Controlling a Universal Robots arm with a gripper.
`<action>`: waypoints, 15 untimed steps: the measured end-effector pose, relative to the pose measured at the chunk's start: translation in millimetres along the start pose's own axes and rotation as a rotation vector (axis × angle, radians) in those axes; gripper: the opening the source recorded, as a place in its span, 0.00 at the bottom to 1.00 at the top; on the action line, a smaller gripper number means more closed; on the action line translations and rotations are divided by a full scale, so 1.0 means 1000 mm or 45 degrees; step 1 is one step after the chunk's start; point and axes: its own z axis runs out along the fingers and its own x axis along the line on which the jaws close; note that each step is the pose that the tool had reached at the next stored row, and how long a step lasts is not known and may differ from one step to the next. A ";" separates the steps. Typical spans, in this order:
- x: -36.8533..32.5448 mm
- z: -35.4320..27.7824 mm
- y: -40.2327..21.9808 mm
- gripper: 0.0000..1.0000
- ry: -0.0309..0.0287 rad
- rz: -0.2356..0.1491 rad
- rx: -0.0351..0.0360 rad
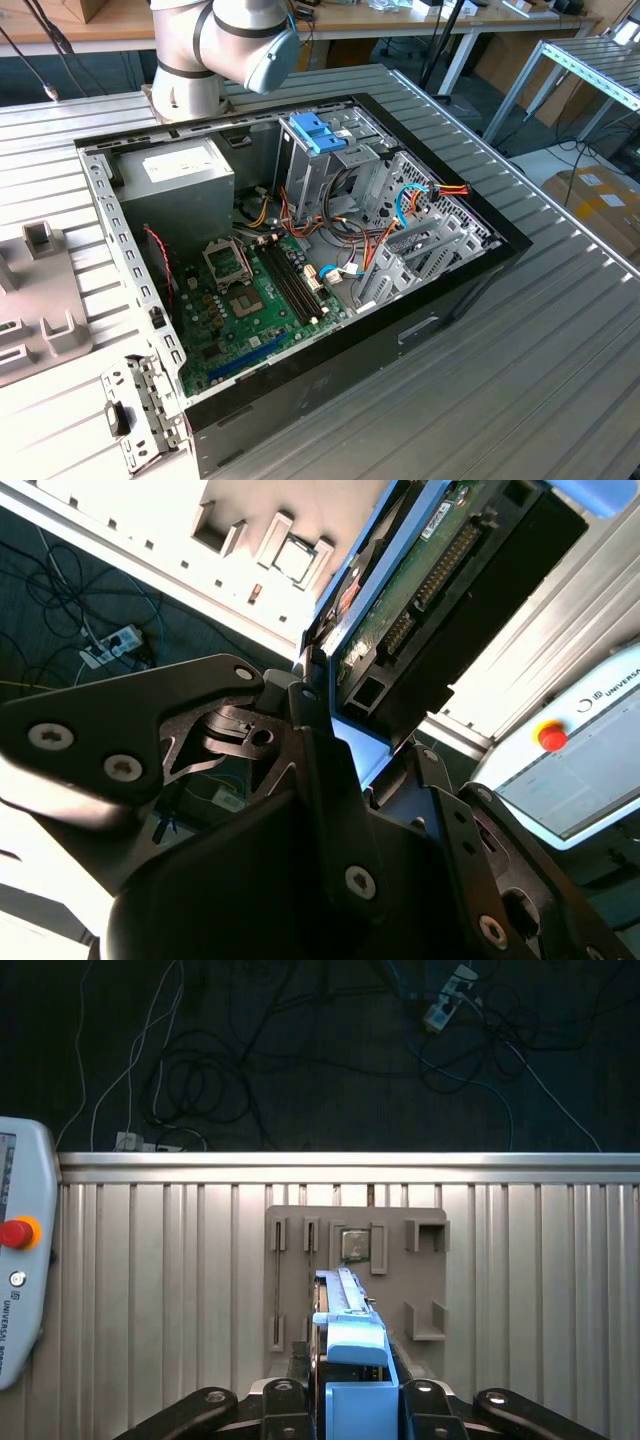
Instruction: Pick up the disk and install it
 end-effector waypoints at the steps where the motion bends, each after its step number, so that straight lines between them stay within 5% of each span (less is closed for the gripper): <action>1: 0.0000 0.0000 -0.0002 0.37 0.0004 0.000 0.0000; 15: 0.0004 0.0006 -0.0030 0.37 0.0055 0.000 -0.0001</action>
